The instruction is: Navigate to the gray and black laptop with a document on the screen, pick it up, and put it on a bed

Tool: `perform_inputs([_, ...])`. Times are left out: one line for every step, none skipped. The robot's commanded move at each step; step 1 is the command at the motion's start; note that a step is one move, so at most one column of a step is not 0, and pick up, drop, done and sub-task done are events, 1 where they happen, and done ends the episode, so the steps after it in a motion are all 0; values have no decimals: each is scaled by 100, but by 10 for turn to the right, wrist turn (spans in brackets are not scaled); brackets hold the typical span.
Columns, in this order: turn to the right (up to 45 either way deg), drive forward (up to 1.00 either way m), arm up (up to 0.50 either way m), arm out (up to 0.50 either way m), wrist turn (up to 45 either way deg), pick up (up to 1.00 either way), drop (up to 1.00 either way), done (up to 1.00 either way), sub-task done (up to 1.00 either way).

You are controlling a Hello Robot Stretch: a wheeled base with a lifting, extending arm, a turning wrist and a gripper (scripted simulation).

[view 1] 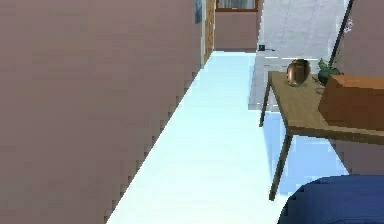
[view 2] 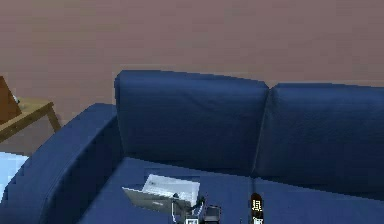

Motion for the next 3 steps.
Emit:
perform_inputs([0, 0, 36, 0, 0, 0, 0, 0, 0])
perform_inputs([0, 0, 0, 0, -450, 0, 0, 0, 0])
perform_inputs([0, 0, 0, 0, -450, 0, 0, 0, 0])
